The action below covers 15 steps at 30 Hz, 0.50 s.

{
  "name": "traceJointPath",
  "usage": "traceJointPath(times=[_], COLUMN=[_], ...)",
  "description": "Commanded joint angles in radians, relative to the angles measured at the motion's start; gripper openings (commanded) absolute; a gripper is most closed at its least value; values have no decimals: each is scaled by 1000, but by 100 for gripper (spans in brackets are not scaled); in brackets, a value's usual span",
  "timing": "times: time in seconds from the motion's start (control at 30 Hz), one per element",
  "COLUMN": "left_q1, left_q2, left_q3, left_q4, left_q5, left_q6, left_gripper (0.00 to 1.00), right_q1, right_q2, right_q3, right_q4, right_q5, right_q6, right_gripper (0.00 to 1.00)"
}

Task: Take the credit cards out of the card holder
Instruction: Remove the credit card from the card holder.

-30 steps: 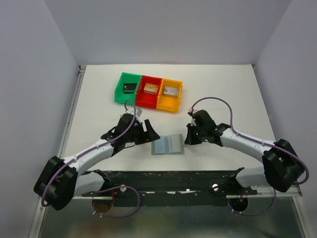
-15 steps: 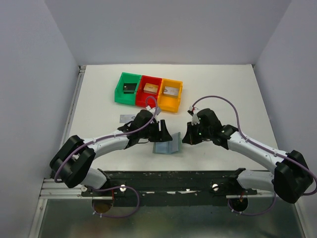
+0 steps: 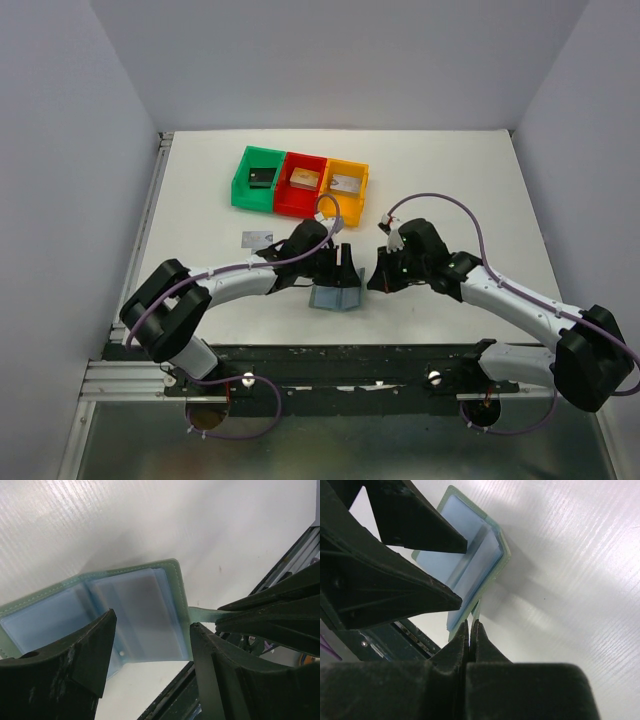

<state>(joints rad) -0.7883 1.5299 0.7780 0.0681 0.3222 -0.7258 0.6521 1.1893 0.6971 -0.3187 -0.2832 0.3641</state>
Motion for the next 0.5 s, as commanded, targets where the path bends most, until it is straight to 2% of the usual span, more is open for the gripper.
traceJointPath(times=[0.0,0.47], left_q1=[-12,-14], left_q2=[26,27], left_q3=[20,-2], left_q4=[-25,-17], left_q5=[-21,-43], left_q6=[25,17], left_gripper=[72,71], right_q1=[-5,-6], right_q2=[-19,-14], right_q3=[30,42], right_q4=[-19,-25], right_q5=[-22,-34], right_q6=[-19,-24], right_gripper=[0,0])
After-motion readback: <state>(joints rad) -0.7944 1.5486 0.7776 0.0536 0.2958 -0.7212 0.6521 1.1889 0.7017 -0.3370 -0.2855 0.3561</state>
